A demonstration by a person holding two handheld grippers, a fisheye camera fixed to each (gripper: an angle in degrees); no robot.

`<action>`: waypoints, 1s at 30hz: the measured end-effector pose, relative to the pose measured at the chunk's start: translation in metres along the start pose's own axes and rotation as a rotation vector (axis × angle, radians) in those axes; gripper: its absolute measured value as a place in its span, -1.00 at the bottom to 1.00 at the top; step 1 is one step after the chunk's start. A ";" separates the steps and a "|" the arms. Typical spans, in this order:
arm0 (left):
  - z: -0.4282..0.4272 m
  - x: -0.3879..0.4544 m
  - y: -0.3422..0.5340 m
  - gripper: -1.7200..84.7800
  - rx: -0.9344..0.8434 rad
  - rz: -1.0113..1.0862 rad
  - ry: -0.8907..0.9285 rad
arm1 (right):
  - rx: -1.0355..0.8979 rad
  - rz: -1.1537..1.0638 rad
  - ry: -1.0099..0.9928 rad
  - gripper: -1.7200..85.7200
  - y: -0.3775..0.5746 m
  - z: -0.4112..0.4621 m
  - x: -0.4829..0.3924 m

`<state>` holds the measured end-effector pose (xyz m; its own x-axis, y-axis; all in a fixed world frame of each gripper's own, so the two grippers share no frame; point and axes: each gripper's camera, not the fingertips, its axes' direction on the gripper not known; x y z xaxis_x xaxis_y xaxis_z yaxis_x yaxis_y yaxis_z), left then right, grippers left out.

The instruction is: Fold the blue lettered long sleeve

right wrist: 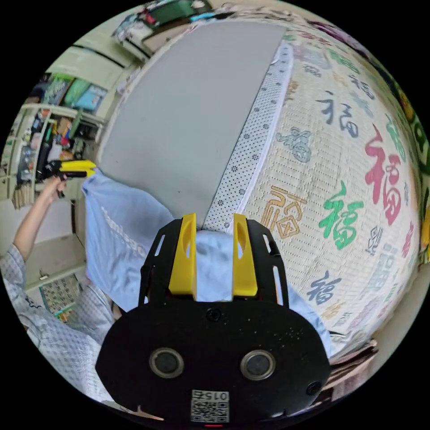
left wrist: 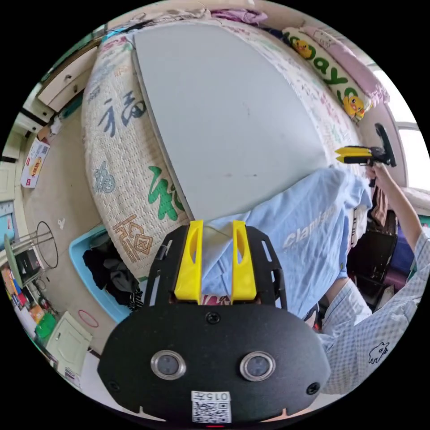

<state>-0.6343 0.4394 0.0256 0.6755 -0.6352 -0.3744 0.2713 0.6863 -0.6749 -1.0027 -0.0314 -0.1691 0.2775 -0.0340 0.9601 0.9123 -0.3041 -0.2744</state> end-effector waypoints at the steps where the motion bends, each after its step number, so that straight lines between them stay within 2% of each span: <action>1: 0.008 -0.002 0.000 -0.73 -0.031 0.010 0.029 | -0.049 -0.015 0.043 -0.64 -0.006 0.007 0.002; 4: 0.004 -0.004 0.013 -0.70 -0.022 0.012 0.098 | -0.141 -0.029 -0.045 -0.66 -0.001 0.014 0.010; 7: 0.001 -0.013 0.032 -0.64 0.021 -0.013 0.225 | -0.143 0.010 -0.158 -0.73 0.016 0.009 0.024; 10: 0.009 -0.018 0.043 -0.70 0.017 -0.006 0.195 | -0.142 -0.031 -0.253 -0.83 0.031 0.001 0.025; 12: 0.009 -0.021 0.047 -0.77 0.013 0.005 0.194 | -0.142 -0.052 -0.245 -0.85 0.039 -0.007 0.023; 15: -0.008 -0.022 0.060 -0.83 0.070 0.010 0.183 | 0.005 -0.006 -0.195 -0.88 0.052 -0.046 0.030; 19: -0.062 -0.028 0.103 -0.86 0.300 -0.062 0.156 | 0.381 0.127 -0.200 -0.90 0.082 -0.130 0.045; 21: -0.074 -0.036 0.126 -0.88 0.392 -0.111 0.177 | 0.463 0.130 -0.204 -0.89 0.098 -0.144 0.040; 24: -0.053 -0.053 0.146 -0.91 0.346 -0.228 0.169 | 0.333 0.171 -0.157 -0.86 0.098 -0.115 0.036; 26: -0.031 -0.061 0.145 -0.84 0.273 -0.286 0.166 | 0.237 0.225 -0.134 -0.81 0.091 -0.090 0.043; 30: -0.032 -0.028 0.118 -0.75 0.293 -0.155 0.141 | 0.244 0.219 -0.151 -0.73 0.068 -0.078 0.044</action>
<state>-0.6433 0.5269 -0.0633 0.5152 -0.7683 -0.3799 0.5619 0.6375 -0.5272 -0.9523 -0.1282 -0.1414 0.4994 0.0731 0.8633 0.8661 -0.0684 -0.4952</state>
